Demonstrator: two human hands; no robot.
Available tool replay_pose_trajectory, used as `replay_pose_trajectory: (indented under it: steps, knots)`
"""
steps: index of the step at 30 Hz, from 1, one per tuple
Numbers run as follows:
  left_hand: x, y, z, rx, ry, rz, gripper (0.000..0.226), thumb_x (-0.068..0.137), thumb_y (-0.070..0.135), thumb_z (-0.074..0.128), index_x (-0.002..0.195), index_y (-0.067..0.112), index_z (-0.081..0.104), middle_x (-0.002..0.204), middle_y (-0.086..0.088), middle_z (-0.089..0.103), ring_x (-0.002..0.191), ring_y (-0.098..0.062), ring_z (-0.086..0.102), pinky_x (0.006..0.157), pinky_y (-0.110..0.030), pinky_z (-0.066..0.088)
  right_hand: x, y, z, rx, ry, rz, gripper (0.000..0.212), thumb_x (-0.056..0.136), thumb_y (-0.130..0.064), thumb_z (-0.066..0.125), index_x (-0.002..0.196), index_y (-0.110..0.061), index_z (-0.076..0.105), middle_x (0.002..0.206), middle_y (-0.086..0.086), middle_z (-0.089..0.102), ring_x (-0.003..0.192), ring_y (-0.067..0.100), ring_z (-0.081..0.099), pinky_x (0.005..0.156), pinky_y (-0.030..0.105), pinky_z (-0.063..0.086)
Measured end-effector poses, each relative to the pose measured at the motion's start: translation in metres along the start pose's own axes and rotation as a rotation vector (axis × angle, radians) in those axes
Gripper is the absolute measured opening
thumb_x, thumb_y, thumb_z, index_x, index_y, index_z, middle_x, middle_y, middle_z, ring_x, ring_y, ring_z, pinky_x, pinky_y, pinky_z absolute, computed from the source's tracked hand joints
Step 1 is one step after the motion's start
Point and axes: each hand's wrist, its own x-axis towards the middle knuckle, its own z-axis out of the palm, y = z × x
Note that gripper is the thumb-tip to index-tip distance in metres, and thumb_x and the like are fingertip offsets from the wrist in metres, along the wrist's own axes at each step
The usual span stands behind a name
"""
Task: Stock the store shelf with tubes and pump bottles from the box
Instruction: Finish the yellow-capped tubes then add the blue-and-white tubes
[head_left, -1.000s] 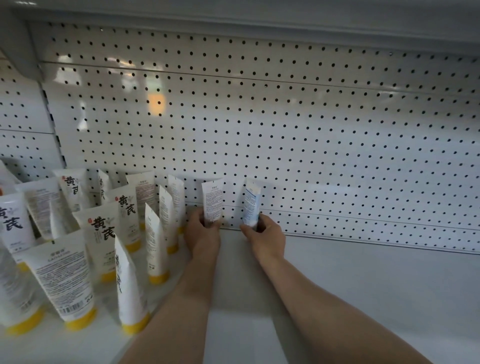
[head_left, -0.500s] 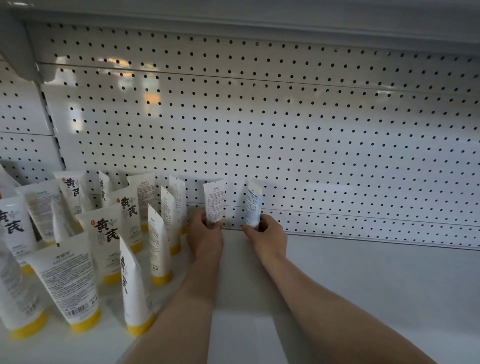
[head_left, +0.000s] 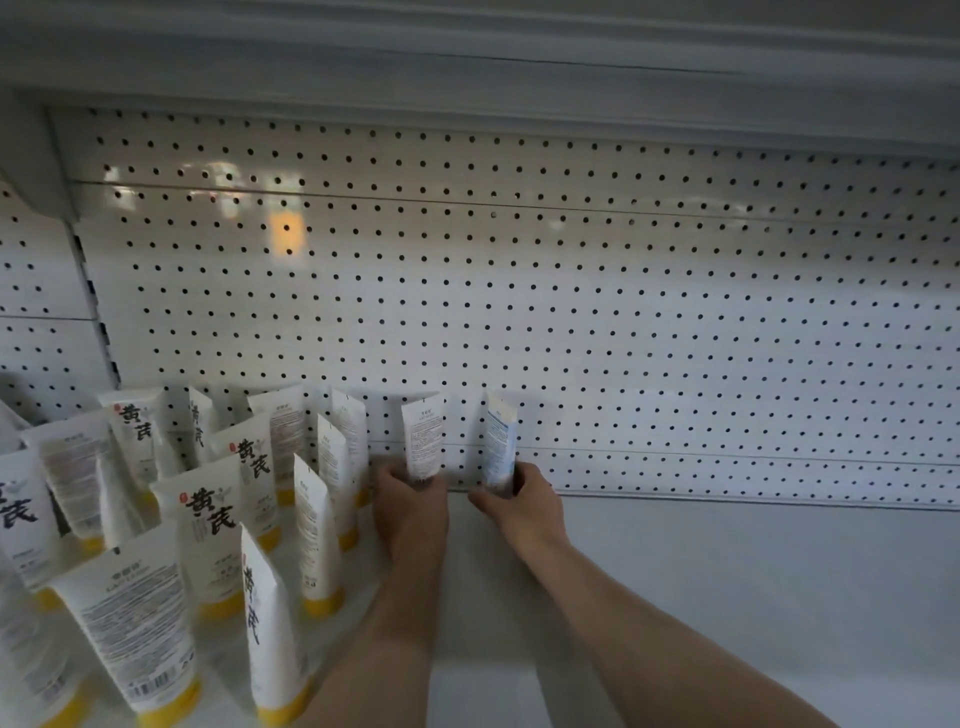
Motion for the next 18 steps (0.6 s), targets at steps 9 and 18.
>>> replay_pose_trajectory:
  steps: [9,18]
  knots:
    - [-0.007,0.001,-0.003,0.042,0.049,0.043,0.067,0.082,0.018,0.073,0.139,0.003,0.040,0.127,-0.017,0.059,0.114,-0.037,0.058,0.091,-0.041,0.046,-0.034,-0.006,-0.026,-0.045,-0.065,0.158,0.086,0.077,-0.038,0.080,0.150,-0.019,0.039,0.147,-0.002,0.048,0.123,0.014,0.052,0.087,0.019,0.038]
    - [-0.079,0.020,-0.009,0.180,-0.047,-0.046,0.084,0.075,0.029,0.082,0.137,-0.006,0.038,0.138,-0.025,0.041,0.128,-0.038,0.042,0.106,-0.044,0.040,-0.080,0.001,-0.085,-0.010,0.031,0.232,0.073,0.084,-0.044,0.074,0.145,-0.016,0.046,0.143,0.002,0.053,0.129,0.019,0.052,0.105,0.031,0.042]
